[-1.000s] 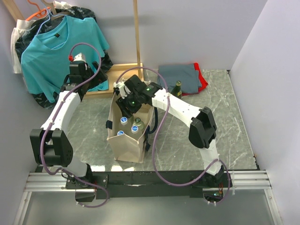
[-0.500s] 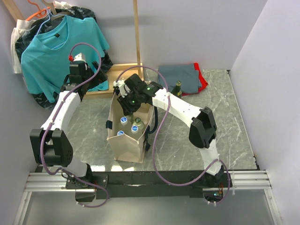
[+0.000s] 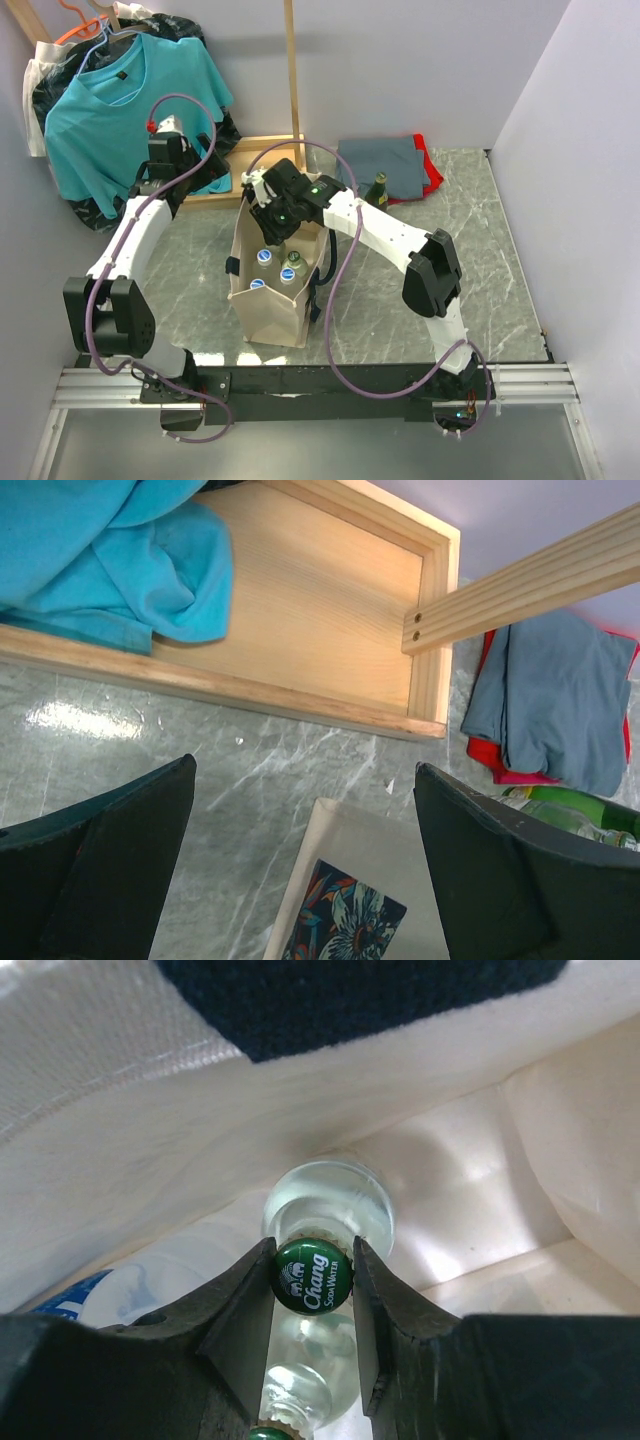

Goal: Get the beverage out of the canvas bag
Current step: Take out the drink from the canvas bag.

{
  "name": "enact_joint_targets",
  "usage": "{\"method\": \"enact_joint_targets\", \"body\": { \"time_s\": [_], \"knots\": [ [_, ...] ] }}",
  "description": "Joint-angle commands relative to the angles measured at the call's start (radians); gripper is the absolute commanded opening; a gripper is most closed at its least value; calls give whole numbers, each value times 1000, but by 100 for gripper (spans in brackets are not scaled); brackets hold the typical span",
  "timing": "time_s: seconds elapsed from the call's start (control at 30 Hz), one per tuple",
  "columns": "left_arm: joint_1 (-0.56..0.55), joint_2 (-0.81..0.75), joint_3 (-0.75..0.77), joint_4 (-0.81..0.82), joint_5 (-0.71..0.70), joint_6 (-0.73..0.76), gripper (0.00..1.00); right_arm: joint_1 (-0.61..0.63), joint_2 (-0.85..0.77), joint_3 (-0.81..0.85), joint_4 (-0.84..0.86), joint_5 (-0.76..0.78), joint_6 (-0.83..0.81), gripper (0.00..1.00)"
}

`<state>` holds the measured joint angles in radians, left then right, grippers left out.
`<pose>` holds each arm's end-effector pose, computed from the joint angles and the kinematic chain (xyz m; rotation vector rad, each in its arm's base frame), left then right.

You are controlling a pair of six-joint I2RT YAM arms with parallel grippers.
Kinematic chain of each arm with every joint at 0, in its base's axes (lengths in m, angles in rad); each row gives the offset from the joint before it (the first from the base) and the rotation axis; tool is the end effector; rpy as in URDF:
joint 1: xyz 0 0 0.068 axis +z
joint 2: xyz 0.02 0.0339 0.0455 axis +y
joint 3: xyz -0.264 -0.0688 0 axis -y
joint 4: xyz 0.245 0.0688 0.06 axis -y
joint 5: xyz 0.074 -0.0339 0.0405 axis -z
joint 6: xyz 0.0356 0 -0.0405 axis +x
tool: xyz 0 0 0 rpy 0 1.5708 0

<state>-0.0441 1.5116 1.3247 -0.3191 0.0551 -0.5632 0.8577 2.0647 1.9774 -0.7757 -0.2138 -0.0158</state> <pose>0.3517 -0.0175 0.3374 -0.5070 2.0422 -0.4259 0.2986 0.3568 0.3017 -1.1514 2.2313 0.6245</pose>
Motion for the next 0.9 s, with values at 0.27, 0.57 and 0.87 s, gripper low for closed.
{"method": "enact_joint_targets", "body": {
  "time_s": [0.27,0.57,0.87],
  "knots": [
    [-3,-62,-30,25,9,5,96,1,-66,95,38,119,13,0],
    [-5,-62,-39,34,14,-4,96,0,-84,95,64,145,14,0],
    [-4,-65,-47,35,14,-7,96,3,-115,72,144,182,57,0]
  ]
}}
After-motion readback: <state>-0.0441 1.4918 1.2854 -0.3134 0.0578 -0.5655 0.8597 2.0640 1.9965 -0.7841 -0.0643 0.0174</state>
